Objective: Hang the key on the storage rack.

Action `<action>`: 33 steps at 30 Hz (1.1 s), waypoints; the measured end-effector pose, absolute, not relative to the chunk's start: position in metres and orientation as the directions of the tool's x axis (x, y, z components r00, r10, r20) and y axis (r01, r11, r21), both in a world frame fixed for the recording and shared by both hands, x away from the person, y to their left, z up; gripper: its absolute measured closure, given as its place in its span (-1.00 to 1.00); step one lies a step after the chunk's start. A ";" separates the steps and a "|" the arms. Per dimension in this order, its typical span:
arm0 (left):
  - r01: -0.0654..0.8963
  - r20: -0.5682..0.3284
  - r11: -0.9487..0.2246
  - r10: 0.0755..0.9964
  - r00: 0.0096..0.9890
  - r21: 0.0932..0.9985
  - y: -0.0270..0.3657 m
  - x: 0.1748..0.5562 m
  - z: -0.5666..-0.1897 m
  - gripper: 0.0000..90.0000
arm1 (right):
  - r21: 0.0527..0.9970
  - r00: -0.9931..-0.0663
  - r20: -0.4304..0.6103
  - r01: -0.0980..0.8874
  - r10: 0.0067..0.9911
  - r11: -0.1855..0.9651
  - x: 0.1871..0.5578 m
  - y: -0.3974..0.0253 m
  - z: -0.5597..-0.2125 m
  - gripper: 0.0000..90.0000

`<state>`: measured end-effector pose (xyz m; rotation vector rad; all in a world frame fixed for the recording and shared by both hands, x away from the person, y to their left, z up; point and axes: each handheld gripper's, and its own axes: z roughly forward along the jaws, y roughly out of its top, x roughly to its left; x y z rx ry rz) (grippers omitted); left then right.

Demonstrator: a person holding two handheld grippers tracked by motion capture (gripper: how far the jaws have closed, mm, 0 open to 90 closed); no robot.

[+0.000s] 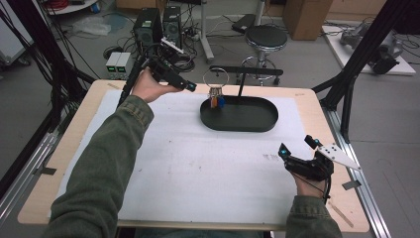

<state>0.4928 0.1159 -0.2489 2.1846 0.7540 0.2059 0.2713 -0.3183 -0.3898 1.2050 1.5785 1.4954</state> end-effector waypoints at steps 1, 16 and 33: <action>0.447 -0.099 -0.499 0.577 0.810 0.742 0.118 0.491 -0.249 -0.96 | 0.980 -0.373 0.136 0.184 0.918 -0.070 0.271 -0.318 -0.390 -0.99; 0.414 -0.081 -0.457 0.589 0.804 0.788 0.146 0.462 -0.252 -0.96 | 0.981 -0.374 0.133 0.185 0.918 -0.067 0.272 -0.318 -0.390 -0.99; 0.418 -0.089 -0.422 0.610 0.787 0.804 0.187 0.430 -0.274 -0.96 | 0.981 -0.374 0.124 0.185 0.919 -0.058 0.272 -0.317 -0.390 -0.99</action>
